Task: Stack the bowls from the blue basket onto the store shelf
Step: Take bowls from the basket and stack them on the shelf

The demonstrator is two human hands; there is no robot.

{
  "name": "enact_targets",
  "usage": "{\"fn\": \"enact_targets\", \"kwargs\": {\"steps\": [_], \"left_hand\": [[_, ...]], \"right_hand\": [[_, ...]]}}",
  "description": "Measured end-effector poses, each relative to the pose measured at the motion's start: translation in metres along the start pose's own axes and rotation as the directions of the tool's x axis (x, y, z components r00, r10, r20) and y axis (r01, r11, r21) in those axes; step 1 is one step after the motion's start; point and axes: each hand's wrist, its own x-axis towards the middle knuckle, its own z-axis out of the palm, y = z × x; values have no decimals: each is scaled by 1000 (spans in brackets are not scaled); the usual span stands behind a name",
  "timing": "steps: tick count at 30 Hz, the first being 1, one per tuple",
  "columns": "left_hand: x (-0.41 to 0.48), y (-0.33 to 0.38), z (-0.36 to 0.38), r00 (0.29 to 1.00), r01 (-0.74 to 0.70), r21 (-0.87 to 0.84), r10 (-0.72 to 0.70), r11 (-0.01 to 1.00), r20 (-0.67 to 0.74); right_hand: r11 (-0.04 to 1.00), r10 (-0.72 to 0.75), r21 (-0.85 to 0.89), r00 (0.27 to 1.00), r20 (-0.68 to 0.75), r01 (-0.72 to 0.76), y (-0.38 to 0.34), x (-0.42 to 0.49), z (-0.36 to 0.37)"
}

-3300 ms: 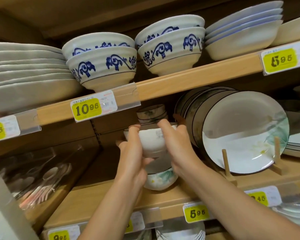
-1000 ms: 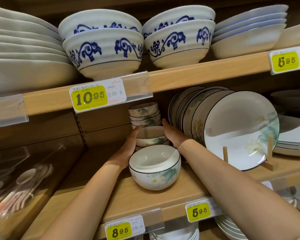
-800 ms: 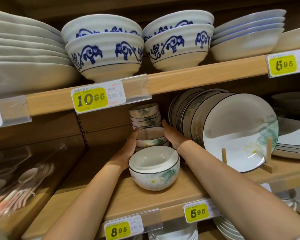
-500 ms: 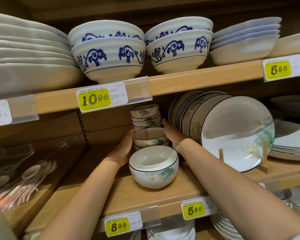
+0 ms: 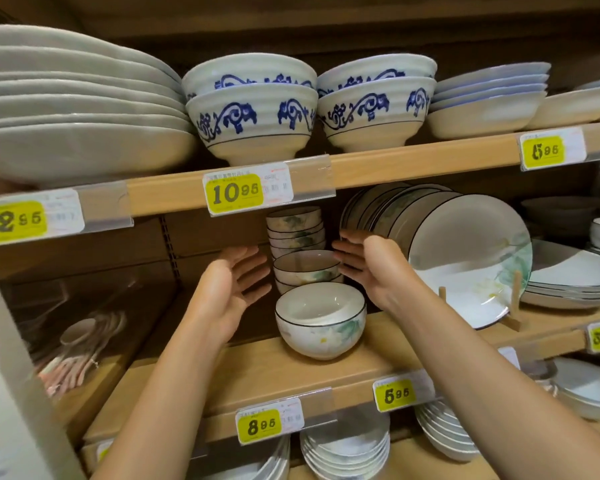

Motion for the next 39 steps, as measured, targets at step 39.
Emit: {"fn": "enact_targets", "kwargs": {"steps": [39], "left_hand": [[-501,-112,-277,562,367,21,-203,930,-802]], "right_hand": [[707,690,-511,634,348,-489,297,-381,89]]}}
